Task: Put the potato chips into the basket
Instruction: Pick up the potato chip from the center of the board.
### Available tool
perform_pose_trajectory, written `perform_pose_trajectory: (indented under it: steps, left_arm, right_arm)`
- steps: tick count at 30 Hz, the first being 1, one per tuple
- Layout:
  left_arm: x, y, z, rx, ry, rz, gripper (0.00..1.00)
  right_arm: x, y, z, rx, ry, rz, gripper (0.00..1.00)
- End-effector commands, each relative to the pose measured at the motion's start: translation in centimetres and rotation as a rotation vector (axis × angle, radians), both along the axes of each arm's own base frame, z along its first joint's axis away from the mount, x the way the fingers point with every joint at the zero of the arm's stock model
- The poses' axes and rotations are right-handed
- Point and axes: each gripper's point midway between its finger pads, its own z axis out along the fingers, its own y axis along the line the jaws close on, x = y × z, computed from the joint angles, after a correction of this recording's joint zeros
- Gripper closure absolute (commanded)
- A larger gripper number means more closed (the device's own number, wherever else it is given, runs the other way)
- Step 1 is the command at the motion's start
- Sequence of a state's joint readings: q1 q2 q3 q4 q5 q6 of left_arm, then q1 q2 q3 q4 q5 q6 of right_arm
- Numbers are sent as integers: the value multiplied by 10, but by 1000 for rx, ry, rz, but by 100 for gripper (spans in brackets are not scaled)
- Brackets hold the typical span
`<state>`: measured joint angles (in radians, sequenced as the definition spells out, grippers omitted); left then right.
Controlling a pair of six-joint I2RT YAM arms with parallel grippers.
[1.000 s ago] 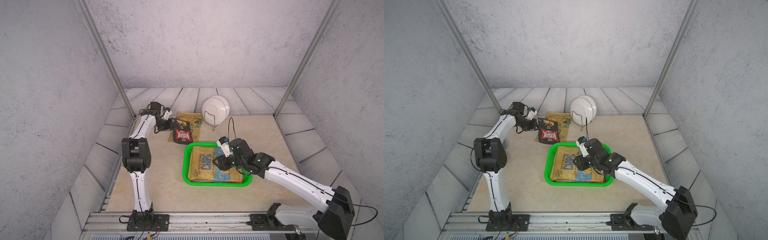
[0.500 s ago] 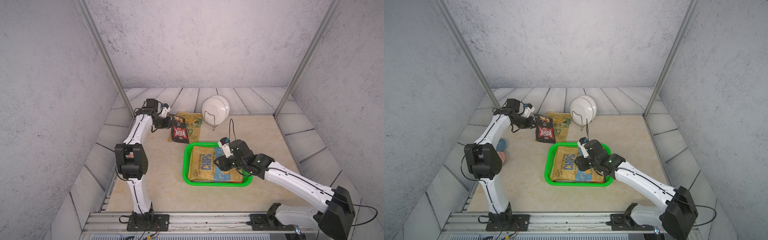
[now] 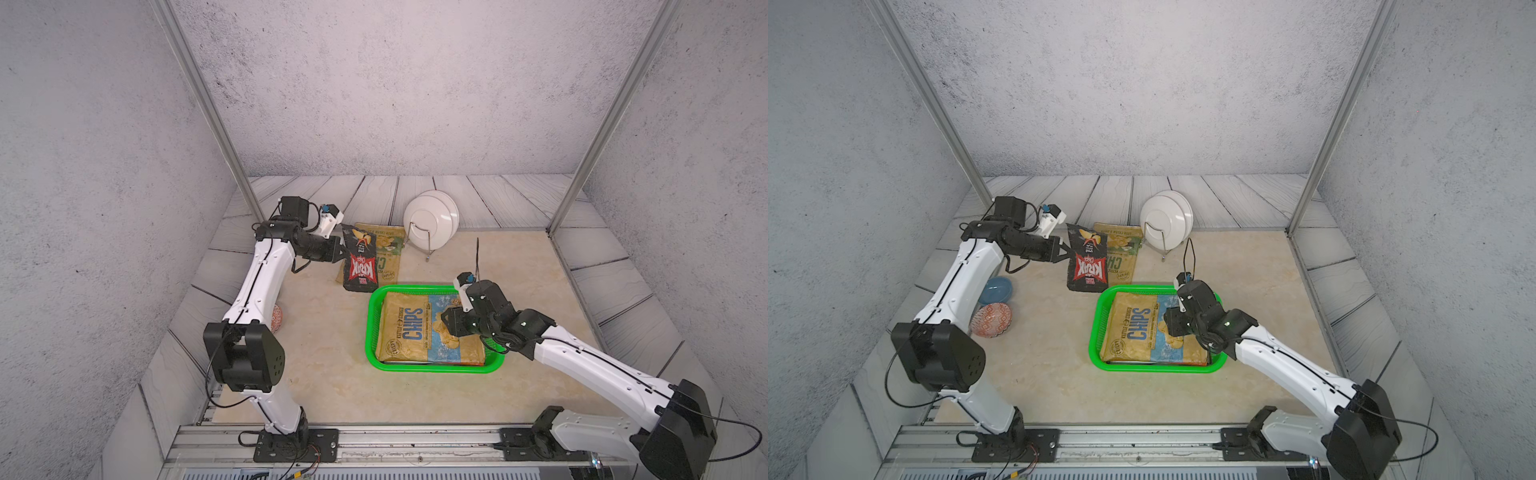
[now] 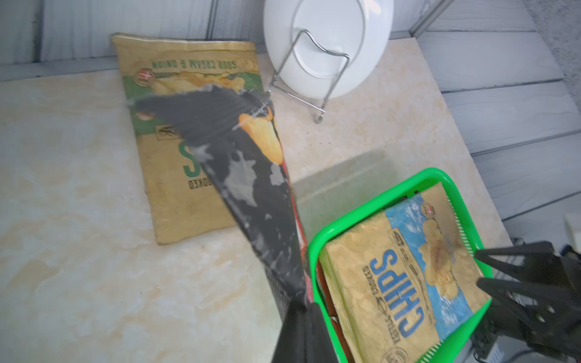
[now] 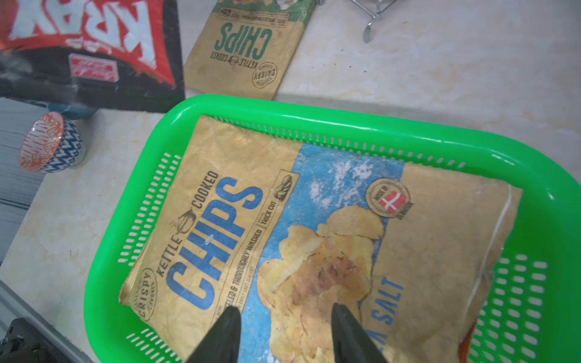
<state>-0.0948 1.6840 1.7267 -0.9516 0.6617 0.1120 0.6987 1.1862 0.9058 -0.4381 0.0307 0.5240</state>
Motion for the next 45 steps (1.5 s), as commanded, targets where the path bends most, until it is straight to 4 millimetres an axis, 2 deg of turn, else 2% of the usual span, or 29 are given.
perform_pose_trajectory:
  steps: [1, 7, 13, 18, 23, 26, 29, 37, 42, 45]
  left_arm:
    - [-46, -23, 10, -72, 43, -129, 100]
    - [-99, -46, 18, -191, 83, -254, 100]
    - [-133, -60, 39, -245, 38, -349, 100]
    - [-145, -69, 62, -289, 4, -376, 100]
    - [-144, -79, 69, -405, 51, -364, 100]
    - [-138, -87, 60, -485, 75, -345, 100]
    - [-132, -93, 51, -511, 70, -313, 100]
    - [-127, -108, 21, -562, 185, -299, 100]
    - [-124, -115, -11, -548, 279, -273, 100]
    - [-123, -112, -35, -484, 297, -267, 100]
  right_arm:
    - [0, -13, 7, 23, -2, -50, 49]
    - [-1, -16, 12, 51, -11, -46, 49]
    - [-3, -12, 10, 69, -6, -26, 49]
    - [-2, -9, 14, 84, -11, -19, 49]
    - [-1, -13, 21, 80, -30, -35, 49]
    - [-1, -15, 26, 80, -43, -41, 49]
    - [-2, -18, 30, 79, -50, -42, 49]
    - [-4, -19, 31, 78, -51, -39, 49]
    - [-4, -16, 27, 83, -35, -26, 49]
    - [-4, -13, 25, 83, -25, -19, 49]
